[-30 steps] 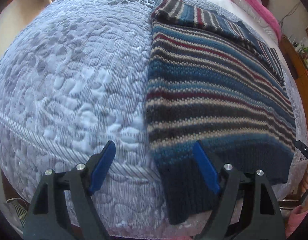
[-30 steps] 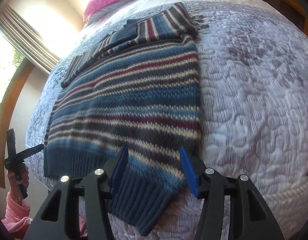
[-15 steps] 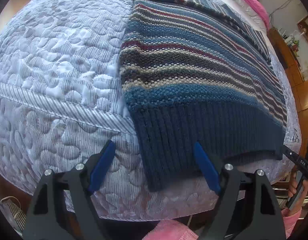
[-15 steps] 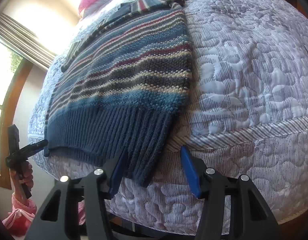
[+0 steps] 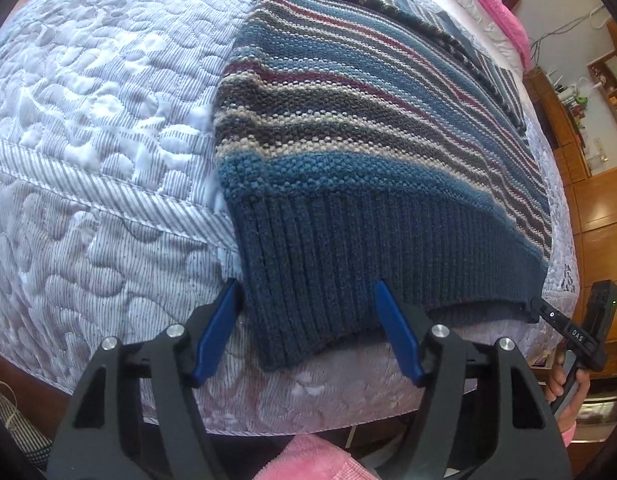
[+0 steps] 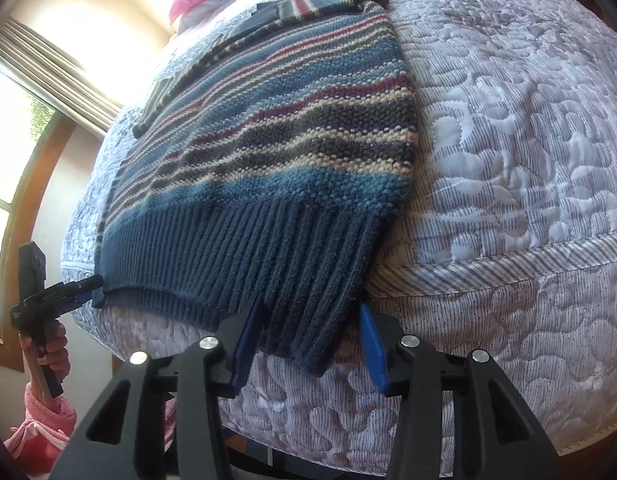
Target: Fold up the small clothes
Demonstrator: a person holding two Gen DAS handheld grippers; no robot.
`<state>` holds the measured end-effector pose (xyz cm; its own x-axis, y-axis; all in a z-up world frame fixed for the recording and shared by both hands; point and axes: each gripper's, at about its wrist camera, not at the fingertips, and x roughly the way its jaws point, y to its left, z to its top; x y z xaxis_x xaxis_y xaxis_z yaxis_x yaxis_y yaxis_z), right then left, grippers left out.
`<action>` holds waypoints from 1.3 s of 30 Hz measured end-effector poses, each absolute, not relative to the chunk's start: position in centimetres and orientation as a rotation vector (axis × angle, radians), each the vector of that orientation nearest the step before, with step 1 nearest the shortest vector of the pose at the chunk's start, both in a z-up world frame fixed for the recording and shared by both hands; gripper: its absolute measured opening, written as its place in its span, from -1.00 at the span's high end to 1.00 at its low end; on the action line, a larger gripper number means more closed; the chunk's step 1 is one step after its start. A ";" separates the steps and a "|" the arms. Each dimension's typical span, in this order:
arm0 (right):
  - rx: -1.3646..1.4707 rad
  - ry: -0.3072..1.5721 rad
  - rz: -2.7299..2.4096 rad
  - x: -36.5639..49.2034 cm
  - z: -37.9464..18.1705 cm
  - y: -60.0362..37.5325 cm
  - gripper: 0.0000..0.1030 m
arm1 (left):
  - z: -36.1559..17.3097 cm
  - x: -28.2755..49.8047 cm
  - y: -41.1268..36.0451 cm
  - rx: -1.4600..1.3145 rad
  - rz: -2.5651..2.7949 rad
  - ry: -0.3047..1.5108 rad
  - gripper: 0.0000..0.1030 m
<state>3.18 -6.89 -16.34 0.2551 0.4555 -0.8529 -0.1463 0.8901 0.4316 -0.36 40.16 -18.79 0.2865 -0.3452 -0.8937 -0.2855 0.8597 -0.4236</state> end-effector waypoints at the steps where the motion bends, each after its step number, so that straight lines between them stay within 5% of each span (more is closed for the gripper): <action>1: 0.300 1.249 0.419 3.2 -16.4 -7.0 0.16 | -18.9 -0.4 40.1 -0.583 -0.045 1.306 -0.01; 3: 0.314 1.247 0.425 3.2 -16.4 -7.2 0.34 | -18.9 -0.5 40.0 -0.585 -0.042 1.306 0.11; 6: 0.346 1.252 0.472 3.1 -16.3 -7.3 0.70 | -18.8 -0.6 40.0 -0.624 -0.057 1.309 0.54; 11: 0.337 1.246 0.482 3.0 -16.1 -7.1 0.77 | -18.7 -1.1 40.6 -0.680 -0.061 1.287 0.80; 27: 0.524 1.161 0.631 4.2 -12.1 -8.6 0.81 | -13.4 -0.3 41.1 -0.612 -0.088 1.119 0.82; 39: 0.612 1.115 0.624 13.3 -8.8 -9.2 0.81 | -10.9 7.2 44.0 -0.666 -0.043 1.007 0.82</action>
<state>13.30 -9.18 -8.81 0.3114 0.7227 -0.6170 -0.1473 0.6781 0.7200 7.24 44.03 -10.87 0.5507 -0.3298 -0.7668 -0.2630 0.8033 -0.5343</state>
